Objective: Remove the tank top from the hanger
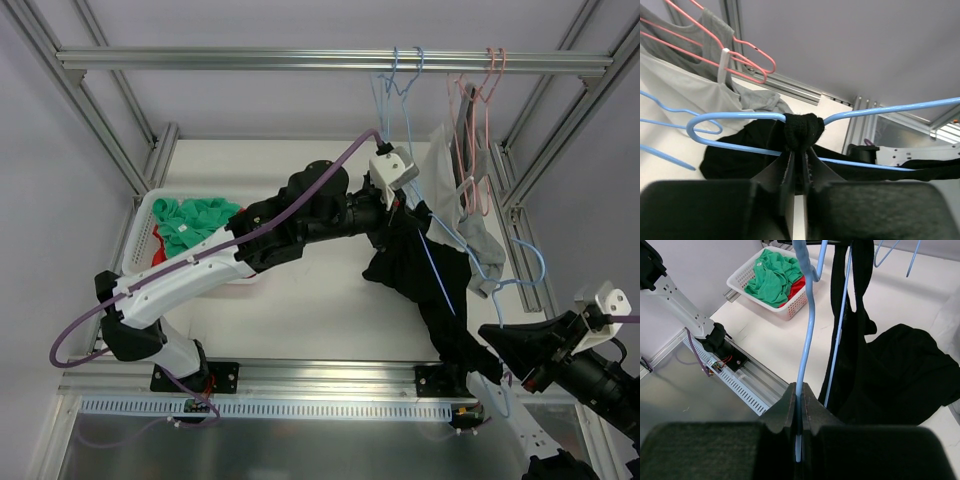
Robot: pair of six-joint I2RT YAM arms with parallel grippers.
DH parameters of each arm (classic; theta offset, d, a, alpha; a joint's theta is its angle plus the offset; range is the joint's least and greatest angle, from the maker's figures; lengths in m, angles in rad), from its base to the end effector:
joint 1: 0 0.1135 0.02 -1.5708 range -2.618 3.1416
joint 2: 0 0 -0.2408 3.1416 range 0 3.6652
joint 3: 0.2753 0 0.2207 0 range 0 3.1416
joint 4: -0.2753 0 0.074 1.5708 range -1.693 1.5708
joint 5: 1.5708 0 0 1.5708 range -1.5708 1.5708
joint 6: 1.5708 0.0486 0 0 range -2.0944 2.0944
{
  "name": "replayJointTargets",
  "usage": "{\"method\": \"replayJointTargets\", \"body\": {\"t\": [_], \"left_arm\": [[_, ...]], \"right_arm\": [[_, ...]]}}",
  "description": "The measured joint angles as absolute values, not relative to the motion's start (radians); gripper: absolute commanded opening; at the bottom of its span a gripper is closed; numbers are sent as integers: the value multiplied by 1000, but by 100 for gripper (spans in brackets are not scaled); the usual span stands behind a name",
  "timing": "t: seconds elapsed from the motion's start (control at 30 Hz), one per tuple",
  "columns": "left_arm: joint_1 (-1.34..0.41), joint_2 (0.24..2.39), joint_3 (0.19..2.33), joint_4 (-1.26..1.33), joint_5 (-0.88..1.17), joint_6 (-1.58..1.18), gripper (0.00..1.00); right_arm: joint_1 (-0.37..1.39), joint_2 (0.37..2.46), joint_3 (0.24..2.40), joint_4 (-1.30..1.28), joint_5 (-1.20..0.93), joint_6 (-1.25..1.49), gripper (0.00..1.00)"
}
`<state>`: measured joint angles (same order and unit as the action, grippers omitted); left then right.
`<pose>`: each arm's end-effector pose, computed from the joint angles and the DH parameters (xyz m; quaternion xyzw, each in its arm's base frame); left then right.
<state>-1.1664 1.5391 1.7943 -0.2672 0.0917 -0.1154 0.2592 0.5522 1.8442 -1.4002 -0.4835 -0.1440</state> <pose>0.1238 -0.3006 0.4644 0.3843 0.5985 -0.4459 0.5433 -0.0714 0.0044 0.4479 -0.3013 0.6760 0.2152 0.6371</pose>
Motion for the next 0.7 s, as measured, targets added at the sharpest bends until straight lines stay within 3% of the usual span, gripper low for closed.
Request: {"method": "replayJointTargets", "body": {"t": [0.1, 0.13, 0.17, 0.33, 0.43, 0.5, 0.53, 0.7], "left_arm": [[-1166, 1522, 1781, -266, 72, -114, 0], [-1166, 1515, 1774, -265, 66, -114, 13], [-1166, 1507, 1765, -266, 60, -115, 16], [-1166, 1457, 1717, -267, 40, -115, 16], [-1166, 1432, 1702, -266, 40, -115, 23], [-1166, 1424, 1701, -265, 40, -118, 3], [-1166, 1422, 1700, -265, 40, -121, 0], [-1172, 1412, 1675, -258, -51, -130, 0]], "right_arm": [[259, 554, 1843, -1399, -484, -147, 0], [259, 554, 1841, -1399, -484, -147, 0], [259, 554, 1837, -1399, -484, -149, 0], [260, 555, 1801, -1396, -494, -151, 0], [260, 557, 1791, -1396, -513, -151, 0], [260, 557, 1790, -1396, -529, -151, 0], [260, 557, 1789, -1396, -536, -151, 0], [260, 556, 1770, -1394, -562, -161, 0]]}}
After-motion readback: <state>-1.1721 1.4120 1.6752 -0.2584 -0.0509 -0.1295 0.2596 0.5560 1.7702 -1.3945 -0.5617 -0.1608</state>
